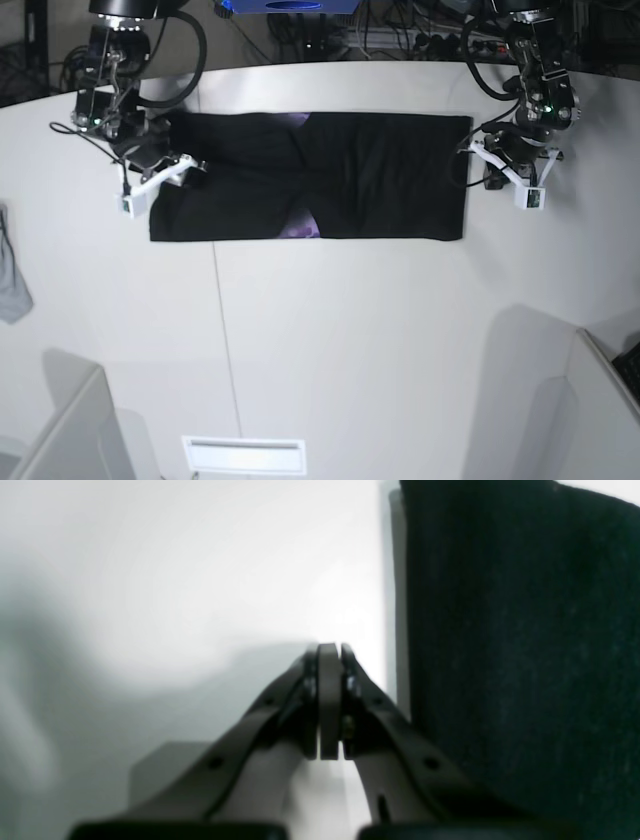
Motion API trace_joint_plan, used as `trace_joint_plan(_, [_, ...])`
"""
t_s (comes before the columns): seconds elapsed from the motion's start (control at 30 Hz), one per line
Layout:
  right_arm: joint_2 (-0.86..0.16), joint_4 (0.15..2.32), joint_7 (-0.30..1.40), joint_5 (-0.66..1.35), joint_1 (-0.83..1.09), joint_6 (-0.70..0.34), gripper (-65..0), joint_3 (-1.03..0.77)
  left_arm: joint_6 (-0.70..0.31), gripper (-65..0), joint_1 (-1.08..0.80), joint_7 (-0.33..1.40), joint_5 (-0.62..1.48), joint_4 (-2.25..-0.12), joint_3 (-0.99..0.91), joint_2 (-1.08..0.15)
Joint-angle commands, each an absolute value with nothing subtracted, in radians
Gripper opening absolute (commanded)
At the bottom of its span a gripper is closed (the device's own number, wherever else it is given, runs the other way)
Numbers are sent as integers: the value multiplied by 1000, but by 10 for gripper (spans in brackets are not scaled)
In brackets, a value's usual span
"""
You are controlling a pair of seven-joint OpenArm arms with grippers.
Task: Fold the T-shirt properly
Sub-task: 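Regrasp the strip with both grippers near its two ends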
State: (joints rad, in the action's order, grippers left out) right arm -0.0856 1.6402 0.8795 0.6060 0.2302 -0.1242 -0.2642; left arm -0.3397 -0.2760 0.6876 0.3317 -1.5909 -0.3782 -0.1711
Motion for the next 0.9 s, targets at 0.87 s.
trace_joint_plan(0.87, [-176,1781,892,460,162,-114,-650,-231,-328,-650,-156,730,315,-1546,-64,-170])
